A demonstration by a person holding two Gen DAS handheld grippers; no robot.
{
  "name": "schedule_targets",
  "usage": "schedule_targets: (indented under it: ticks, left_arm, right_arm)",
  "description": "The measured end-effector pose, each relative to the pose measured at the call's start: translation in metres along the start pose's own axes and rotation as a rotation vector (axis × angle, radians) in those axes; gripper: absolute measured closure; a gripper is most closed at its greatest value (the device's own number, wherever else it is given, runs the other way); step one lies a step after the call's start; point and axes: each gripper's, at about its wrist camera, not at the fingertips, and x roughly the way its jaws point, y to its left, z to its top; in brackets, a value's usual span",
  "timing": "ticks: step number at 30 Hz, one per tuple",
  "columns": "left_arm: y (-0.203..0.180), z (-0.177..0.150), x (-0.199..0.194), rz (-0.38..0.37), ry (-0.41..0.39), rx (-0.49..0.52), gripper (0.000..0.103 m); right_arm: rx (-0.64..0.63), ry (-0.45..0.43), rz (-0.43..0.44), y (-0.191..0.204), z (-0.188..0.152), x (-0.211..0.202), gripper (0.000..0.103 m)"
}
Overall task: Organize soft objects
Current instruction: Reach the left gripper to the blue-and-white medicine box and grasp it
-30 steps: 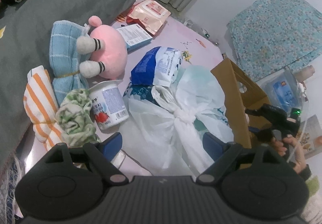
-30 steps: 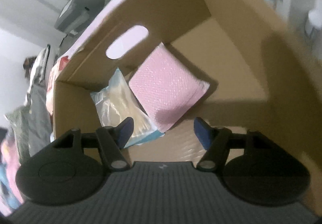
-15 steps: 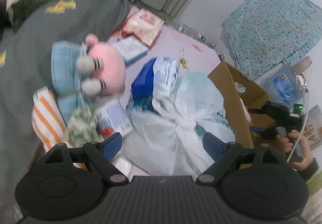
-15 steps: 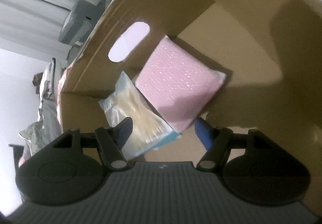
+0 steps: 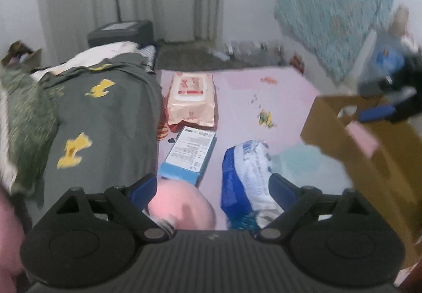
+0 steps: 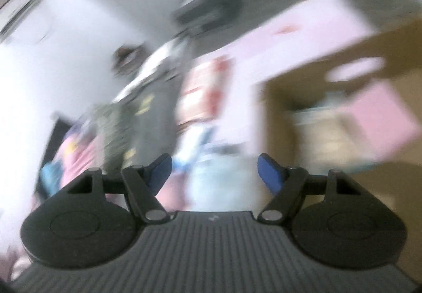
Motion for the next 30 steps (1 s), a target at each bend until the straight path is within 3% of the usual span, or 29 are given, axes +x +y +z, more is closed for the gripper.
schedule_targets:
  ticks: [5, 9, 13, 19, 23, 30]
  left_arm:
    - [-0.006, 0.022, 0.063, 0.072, 0.101, 0.159, 0.011]
    - [0.001, 0.029, 0.116, 0.079, 0.201, 0.158, 0.011]
    - [0.012, 0.034, 0.155, 0.078, 0.277, 0.153, 0.011]
    - [0.036, 0.037, 0.196, 0.048, 0.403, 0.054, 0.011]
    - [0.051, 0.035, 0.213, 0.012, 0.447, -0.037, 0.011]
    - [0.062, 0.043, 0.221, 0.008, 0.451, -0.067, 0.011]
  right_arm:
    - [0.005, 0.152, 0.024, 0.031, 0.026, 0.103, 0.047]
    - [0.121, 0.248, 0.05, 0.028, 0.046, 0.177, 0.05]
    - [0.131, 0.294, -0.024, 0.031, 0.057, 0.234, 0.05]
    - [0.071, 0.344, -0.162, 0.028, 0.07, 0.28, 0.049]
    - [0.064, 0.384, -0.198, 0.023, 0.074, 0.302, 0.048]
    - [0.104, 0.438, -0.198, 0.006, 0.067, 0.327, 0.047]
